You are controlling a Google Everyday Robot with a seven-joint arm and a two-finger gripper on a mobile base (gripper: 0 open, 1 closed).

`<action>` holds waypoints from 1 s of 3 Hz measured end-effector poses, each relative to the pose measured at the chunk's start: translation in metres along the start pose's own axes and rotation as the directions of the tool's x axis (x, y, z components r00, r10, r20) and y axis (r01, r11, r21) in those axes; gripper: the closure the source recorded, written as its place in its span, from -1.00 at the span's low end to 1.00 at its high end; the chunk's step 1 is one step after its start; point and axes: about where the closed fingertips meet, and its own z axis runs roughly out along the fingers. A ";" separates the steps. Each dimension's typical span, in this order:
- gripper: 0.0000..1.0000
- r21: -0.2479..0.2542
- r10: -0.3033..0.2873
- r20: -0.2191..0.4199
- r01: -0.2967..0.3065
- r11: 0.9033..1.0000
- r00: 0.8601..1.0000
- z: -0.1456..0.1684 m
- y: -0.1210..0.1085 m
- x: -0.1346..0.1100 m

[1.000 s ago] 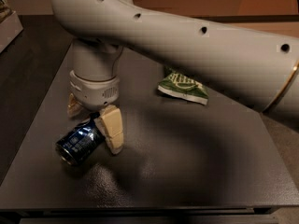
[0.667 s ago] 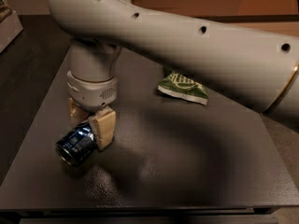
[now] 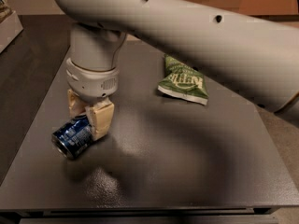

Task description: Pick pepsi can

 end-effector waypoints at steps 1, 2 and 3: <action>1.00 0.052 0.009 0.000 -0.009 0.999 1.000 -0.033 -0.002 0.000; 1.00 0.096 0.004 -0.019 -0.002 0.995 1.000 -0.064 -0.006 0.001; 1.00 0.140 -0.007 -0.046 0.013 0.990 0.999 -0.093 -0.010 0.000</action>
Offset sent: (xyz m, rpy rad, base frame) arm 0.0241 -0.0265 0.0975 0.0604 -0.1133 -0.0402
